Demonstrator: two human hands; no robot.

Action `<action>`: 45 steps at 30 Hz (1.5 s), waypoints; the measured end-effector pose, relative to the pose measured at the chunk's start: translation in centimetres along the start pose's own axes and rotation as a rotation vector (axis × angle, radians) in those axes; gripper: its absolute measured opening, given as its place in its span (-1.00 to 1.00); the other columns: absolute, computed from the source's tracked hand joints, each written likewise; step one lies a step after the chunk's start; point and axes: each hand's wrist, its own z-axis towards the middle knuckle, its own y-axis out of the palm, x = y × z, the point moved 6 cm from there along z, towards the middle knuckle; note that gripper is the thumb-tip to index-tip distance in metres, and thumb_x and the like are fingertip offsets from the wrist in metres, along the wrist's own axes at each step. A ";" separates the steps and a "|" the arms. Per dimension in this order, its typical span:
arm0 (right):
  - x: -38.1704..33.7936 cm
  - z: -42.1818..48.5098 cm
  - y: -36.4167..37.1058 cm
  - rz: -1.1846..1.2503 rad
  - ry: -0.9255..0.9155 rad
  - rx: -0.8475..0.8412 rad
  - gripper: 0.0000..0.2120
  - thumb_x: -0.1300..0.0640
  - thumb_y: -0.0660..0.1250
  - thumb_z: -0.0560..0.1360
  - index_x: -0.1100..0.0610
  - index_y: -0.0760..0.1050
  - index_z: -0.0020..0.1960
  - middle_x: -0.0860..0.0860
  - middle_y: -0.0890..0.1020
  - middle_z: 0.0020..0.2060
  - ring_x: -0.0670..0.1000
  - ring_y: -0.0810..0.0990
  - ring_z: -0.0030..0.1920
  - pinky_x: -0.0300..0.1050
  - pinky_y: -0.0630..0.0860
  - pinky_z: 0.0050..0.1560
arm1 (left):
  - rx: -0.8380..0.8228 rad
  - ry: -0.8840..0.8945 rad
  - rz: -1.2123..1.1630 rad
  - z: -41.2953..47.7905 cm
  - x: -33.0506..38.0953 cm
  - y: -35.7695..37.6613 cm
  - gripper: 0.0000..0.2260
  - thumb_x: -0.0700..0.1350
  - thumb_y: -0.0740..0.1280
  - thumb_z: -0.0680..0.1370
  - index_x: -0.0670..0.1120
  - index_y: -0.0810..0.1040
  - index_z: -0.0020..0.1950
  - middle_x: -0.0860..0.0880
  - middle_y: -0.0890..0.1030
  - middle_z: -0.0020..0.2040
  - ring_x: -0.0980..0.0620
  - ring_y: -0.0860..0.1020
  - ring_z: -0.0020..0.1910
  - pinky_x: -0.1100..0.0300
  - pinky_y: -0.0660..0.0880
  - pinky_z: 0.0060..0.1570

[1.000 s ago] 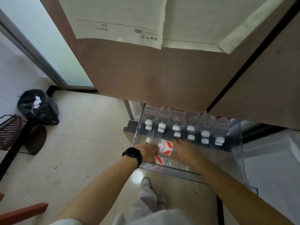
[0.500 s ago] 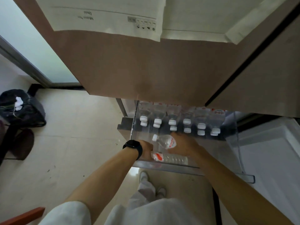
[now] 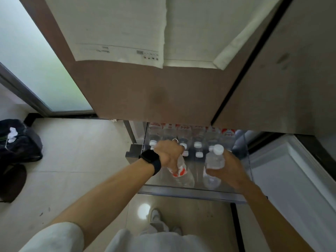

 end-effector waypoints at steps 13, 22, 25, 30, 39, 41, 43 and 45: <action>2.3 -1.3 2.2 0.098 0.061 0.132 -0.31 -0.17 0.63 0.19 -0.16 0.39 0.21 -0.20 0.59 -0.01 -0.07 0.61 0.02 -0.14 0.54 0.02 | 0.433 -0.039 -0.854 -1.7 0.4 1.6 -0.25 -0.19 0.61 0.37 0.08 0.22 0.37 -0.03 0.49 0.29 -0.05 0.55 0.18 0.06 0.55 0.13; 2.8 -0.2 2.6 -0.010 0.025 0.091 -0.49 -0.27 0.49 0.22 -0.17 0.45 0.09 -0.25 0.59 -0.14 -0.21 0.61 -0.11 -0.28 0.51 -0.20 | 0.393 -0.126 -1.293 -0.3 3.9 5.5 -0.41 -0.27 0.58 0.39 0.00 0.37 0.30 -0.02 0.58 0.13 0.05 0.59 0.09 0.25 0.54 0.00; 3.1 0.1 2.9 0.028 0.009 0.094 -0.51 -0.25 0.50 0.25 -0.18 0.46 0.12 -0.22 0.63 -0.09 -0.22 0.61 -0.11 -0.14 0.61 -0.12 | 0.427 -0.145 -1.146 0.1 5.4 5.3 -0.46 -0.03 0.60 0.37 0.11 0.35 0.20 0.11 0.58 0.05 0.20 0.56 -0.03 0.34 0.47 -0.10; 3.6 0.4 3.3 0.085 0.011 0.068 -0.56 -0.20 0.48 0.24 -0.11 0.50 0.06 -0.16 0.65 -0.15 -0.14 0.65 -0.14 -0.08 0.64 -0.18 | 0.490 -0.212 -1.011 0.1 5.4 5.3 -0.53 0.02 0.50 0.33 0.11 0.38 0.15 0.09 0.60 0.01 0.06 0.59 -0.03 0.03 0.57 -0.01; -1.2 -5.6 -1.8 0.339 0.007 0.262 -0.53 0.10 0.63 0.31 -0.06 0.43 0.06 -0.23 0.53 -0.20 -0.14 0.51 -0.19 -0.30 0.38 -0.23 | 0.751 -0.313 -1.138 -5.9 2.9 3.0 -0.56 -0.02 0.58 0.37 0.09 0.49 0.16 0.13 0.65 0.00 0.21 0.62 0.00 0.21 0.59 0.01; -4.0 -7.3 -2.5 0.373 -0.051 0.276 -0.52 0.07 0.64 0.29 -0.05 0.44 0.06 -0.19 0.56 -0.18 -0.08 0.53 -0.14 -0.22 0.42 -0.14 | 0.853 -0.322 -1.170 -9.7 2.0 1.8 -0.55 -0.04 0.60 0.38 0.08 0.51 0.18 0.15 0.66 0.01 0.27 0.61 0.01 0.35 0.55 0.00; -7.1 -8.6 -2.5 0.408 -0.137 0.275 -0.52 0.06 0.65 0.27 -0.06 0.47 0.07 -0.24 0.59 -0.15 -0.15 0.57 -0.12 -0.24 0.45 -0.15 | 0.966 -0.325 -1.158 -14.3 1.2 0.5 -0.52 -0.04 0.61 0.37 0.12 0.49 0.20 0.18 0.64 0.03 0.28 0.60 0.03 0.39 0.54 0.01; -11.0 -10.5 -1.7 0.434 -0.247 0.247 -0.51 0.06 0.66 0.26 -0.09 0.50 0.08 -0.25 0.61 -0.12 -0.25 0.58 -0.10 -0.34 0.45 -0.16 | 1.071 -0.354 -1.119 -19.8 0.5 0.1 -0.51 -0.04 0.61 0.37 0.15 0.46 0.19 0.20 0.62 0.04 0.29 0.57 0.06 0.45 0.50 -0.01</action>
